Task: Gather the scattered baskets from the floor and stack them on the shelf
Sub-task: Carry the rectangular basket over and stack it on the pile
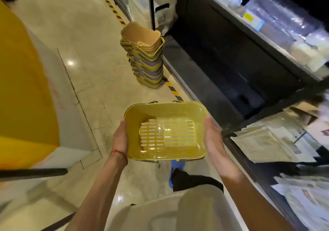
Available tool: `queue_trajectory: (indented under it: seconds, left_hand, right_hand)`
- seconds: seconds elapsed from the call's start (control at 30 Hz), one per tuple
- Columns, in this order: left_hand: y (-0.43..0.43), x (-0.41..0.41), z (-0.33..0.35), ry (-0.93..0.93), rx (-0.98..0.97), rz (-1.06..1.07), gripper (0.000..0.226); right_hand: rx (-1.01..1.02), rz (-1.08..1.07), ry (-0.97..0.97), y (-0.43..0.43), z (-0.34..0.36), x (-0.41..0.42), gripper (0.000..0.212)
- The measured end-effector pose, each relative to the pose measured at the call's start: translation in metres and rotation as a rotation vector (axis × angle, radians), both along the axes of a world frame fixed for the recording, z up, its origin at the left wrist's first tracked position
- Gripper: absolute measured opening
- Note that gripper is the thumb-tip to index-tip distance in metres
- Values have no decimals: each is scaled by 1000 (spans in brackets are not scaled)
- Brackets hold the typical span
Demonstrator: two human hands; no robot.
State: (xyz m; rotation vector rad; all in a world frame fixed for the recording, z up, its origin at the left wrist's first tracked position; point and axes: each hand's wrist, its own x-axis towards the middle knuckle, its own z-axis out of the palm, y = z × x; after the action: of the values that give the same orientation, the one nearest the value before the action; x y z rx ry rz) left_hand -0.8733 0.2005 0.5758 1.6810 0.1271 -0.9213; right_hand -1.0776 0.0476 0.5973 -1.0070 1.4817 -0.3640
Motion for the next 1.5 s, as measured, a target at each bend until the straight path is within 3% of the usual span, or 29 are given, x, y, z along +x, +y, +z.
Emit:
queue_trajectory:
  seconds: [0.07,0.27,0.53,0.7,1.03,1.23,1.5]
  left_hand:
    - [-24,19,-3,-11,34,38,44]
    - [-94,75,5,-55,39,156,34]
    - [-168,193,-3,-23,45,257,40]
    - [-230,297,-6,-9,52,230,41]
    - [-339,472,13,-61,141,-36,43]
    - [-423,539,3,-115,212,-139,52]
    - [-518,590,-11,-133,253,-246,47]
  right_hand:
    - [20,37,6,-34,0,23,52]
    - [24,196,62,-116,7,99,84]
    - [27,236,-16,-206,5,228,40]
    - [-31,222,-41,-256,-2,322,54]
    - [-16,-27,57,-310,-3,456,56]
    - [20,-209,0,-359,-24,508,55]
    - [112,-353,-73,-420,-49,554,42]
